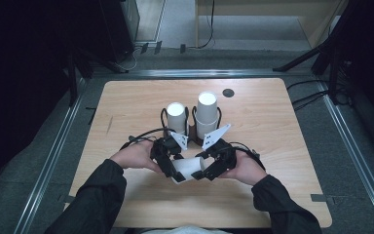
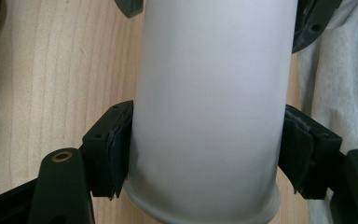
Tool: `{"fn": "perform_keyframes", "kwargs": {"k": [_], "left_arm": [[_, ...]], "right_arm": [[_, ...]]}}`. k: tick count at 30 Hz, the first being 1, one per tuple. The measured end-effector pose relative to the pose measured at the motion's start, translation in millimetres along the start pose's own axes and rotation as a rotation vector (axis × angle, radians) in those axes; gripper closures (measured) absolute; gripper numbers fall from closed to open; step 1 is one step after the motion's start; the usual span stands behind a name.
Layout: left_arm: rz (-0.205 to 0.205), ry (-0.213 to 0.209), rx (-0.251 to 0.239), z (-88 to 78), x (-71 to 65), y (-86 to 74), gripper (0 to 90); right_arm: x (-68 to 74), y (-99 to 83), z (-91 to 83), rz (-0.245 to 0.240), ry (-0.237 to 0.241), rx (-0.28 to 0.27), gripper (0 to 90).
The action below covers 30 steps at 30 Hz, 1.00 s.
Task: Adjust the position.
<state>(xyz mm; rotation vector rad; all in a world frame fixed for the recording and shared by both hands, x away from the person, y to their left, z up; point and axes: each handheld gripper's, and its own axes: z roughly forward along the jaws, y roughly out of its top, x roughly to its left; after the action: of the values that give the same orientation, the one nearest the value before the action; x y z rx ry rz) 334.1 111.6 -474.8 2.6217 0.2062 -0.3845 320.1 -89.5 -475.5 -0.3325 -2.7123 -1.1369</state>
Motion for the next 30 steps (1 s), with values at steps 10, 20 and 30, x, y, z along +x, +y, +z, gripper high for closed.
{"fn": "perform_keyframes", "kwargs": {"k": [10, 20, 30], "left_arm": [[0.024, 0.000, -0.018, 1.1, 0.8, -0.6, 24.5], [-0.043, -0.053, -0.196, -11.5, 6.8, -5.9, 12.1], [-0.092, -0.061, -0.297, -13.2, 6.6, -15.3, 12.1]], "right_arm": [[0.4, 0.5, -1.2, -0.007, 0.018, 0.014, 33.5], [-2.8, -2.0, -18.3, 0.013, 0.006, -0.046, 33.5], [-2.4, -2.0, -34.2, 0.032, 0.021, -0.124, 33.5]]}}
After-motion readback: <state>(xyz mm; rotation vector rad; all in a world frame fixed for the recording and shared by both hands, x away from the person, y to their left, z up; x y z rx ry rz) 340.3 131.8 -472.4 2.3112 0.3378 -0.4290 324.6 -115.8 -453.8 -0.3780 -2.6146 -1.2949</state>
